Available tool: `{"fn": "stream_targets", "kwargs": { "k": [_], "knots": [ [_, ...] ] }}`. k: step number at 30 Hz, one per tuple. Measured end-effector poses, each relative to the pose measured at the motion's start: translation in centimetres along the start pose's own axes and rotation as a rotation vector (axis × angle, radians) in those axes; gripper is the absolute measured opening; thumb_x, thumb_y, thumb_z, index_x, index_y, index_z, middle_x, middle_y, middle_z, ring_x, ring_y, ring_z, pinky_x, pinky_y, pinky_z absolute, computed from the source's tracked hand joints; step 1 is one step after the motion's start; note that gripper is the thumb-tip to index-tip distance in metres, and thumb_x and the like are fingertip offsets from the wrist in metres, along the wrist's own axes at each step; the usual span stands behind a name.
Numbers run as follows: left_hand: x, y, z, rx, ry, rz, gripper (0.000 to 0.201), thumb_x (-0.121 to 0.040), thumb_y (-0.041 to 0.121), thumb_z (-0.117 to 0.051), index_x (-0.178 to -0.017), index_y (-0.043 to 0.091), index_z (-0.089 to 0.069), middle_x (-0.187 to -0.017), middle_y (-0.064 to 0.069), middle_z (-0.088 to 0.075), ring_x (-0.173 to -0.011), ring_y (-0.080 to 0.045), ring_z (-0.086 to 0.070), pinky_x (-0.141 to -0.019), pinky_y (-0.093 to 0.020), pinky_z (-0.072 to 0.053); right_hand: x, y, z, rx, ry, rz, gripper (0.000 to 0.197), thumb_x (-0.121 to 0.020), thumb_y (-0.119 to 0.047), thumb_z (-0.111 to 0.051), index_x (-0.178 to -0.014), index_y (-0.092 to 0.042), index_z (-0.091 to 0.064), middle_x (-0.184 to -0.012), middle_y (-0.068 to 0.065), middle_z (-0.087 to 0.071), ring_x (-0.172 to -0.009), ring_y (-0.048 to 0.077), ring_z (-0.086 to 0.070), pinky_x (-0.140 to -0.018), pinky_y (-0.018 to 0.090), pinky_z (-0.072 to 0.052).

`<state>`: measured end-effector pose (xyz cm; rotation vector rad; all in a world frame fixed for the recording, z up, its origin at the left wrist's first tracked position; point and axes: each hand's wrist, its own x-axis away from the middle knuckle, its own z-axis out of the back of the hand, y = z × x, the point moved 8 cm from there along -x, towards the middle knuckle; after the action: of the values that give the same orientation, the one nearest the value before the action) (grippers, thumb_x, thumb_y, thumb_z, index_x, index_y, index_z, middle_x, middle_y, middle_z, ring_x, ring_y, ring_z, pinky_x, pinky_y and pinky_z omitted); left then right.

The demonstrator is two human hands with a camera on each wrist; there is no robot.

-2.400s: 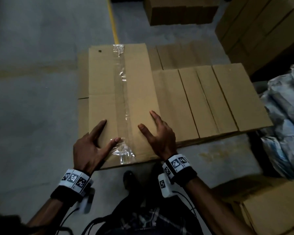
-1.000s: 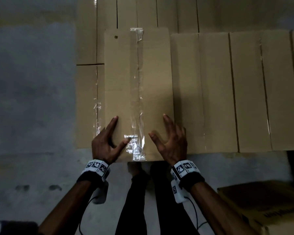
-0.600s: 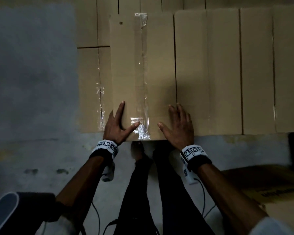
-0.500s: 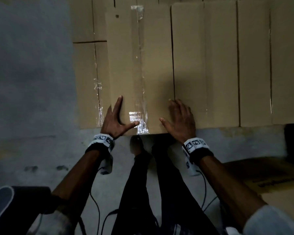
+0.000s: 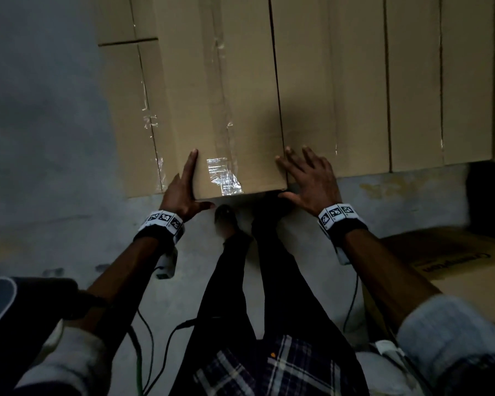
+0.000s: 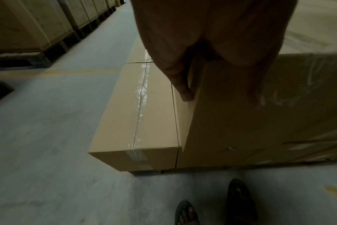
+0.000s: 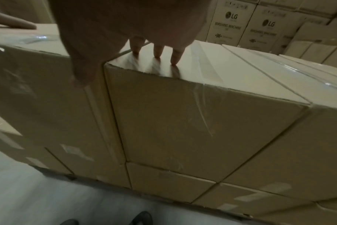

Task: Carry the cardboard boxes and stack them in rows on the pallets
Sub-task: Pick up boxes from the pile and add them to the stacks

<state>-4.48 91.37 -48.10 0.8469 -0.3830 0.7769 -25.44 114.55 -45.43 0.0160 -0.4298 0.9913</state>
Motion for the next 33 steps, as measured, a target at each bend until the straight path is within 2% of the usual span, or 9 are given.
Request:
{"fn": "stream_targets", "kwargs": {
  "k": [3,6,10,14,21,29,33],
  "knots": [
    [0.1,0.0,0.2,-0.02,0.011,0.002,0.146,-0.064,0.021,-0.098,-0.158,0.052,0.01,-0.123,-0.027,-0.065,-0.108,-0.046,-0.063,-0.09,-0.046,-0.052,-0.3,-0.5,0.0,0.002,0.015,0.039,0.097,-0.075,-0.049,-0.085,-0.158,-0.036,-0.036,-0.165,-0.004,-0.034,-0.15,0.033,-0.033,-0.109,0.052,-0.037],
    [0.1,0.1,0.3,-0.045,0.002,-0.01,0.143,-0.067,0.016,-0.096,-0.16,0.047,0.007,-0.117,-0.028,-0.068,-0.102,-0.046,-0.066,-0.086,-0.044,-0.052,-0.5,-0.4,0.3,0.0,0.016,0.067,0.098,-0.071,-0.041,-0.089,-0.156,-0.035,-0.041,-0.161,-0.002,-0.041,-0.146,0.034,-0.039,-0.104,0.05,-0.042],
    [0.1,0.1,0.4,-0.059,-0.004,-0.005,0.143,-0.067,0.016,-0.096,-0.16,0.046,0.008,-0.12,-0.028,-0.068,-0.103,-0.047,-0.066,-0.086,-0.044,-0.051,-0.6,-0.4,0.5,0.003,0.013,0.082,0.099,-0.069,-0.037,-0.09,-0.155,-0.035,-0.042,-0.16,-0.002,-0.044,-0.144,0.034,-0.042,-0.1,0.049,-0.044],
    [0.1,0.3,0.4,-0.051,0.001,-0.01,0.143,-0.066,0.014,-0.096,-0.161,0.045,0.007,-0.121,-0.029,-0.067,-0.103,-0.046,-0.066,-0.087,-0.044,-0.052,-0.4,-0.2,0.6,-0.008,0.026,0.078,0.093,-0.074,-0.04,-0.086,-0.155,-0.037,-0.041,-0.161,-0.004,-0.041,-0.146,0.033,-0.039,-0.102,0.049,-0.043],
    [-0.1,0.5,0.6,-0.036,0.003,-0.018,0.144,-0.065,0.014,-0.096,-0.16,0.046,0.007,-0.119,-0.03,-0.067,-0.104,-0.046,-0.066,-0.088,-0.047,-0.054,-0.3,-0.5,0.3,-0.014,0.024,0.044,0.092,-0.078,-0.036,-0.085,-0.156,-0.039,-0.036,-0.162,-0.005,-0.04,-0.148,0.032,-0.037,-0.105,0.049,-0.041],
    [-0.2,0.6,0.8,-0.028,0.006,-0.011,0.142,-0.067,0.014,-0.095,-0.16,0.046,0.007,-0.123,-0.029,-0.066,-0.105,-0.046,-0.065,-0.09,-0.047,-0.052,-0.4,-0.4,0.5,-0.038,0.052,0.042,0.088,-0.076,-0.031,-0.086,-0.153,-0.038,-0.043,-0.156,-0.004,-0.048,-0.144,0.033,-0.042,-0.102,0.047,-0.042],
    [-0.6,0.5,1.0,-0.036,0.02,-0.008,0.143,-0.066,0.014,-0.095,-0.159,0.049,0.008,-0.114,-0.03,-0.068,-0.102,-0.046,-0.066,-0.088,-0.047,-0.053,-0.6,-0.6,1.0,-0.084,0.089,0.044,0.083,-0.076,-0.023,-0.087,-0.15,-0.033,-0.051,-0.152,0.0,-0.054,-0.141,0.037,-0.047,-0.101,0.047,-0.044]
  ]
}}
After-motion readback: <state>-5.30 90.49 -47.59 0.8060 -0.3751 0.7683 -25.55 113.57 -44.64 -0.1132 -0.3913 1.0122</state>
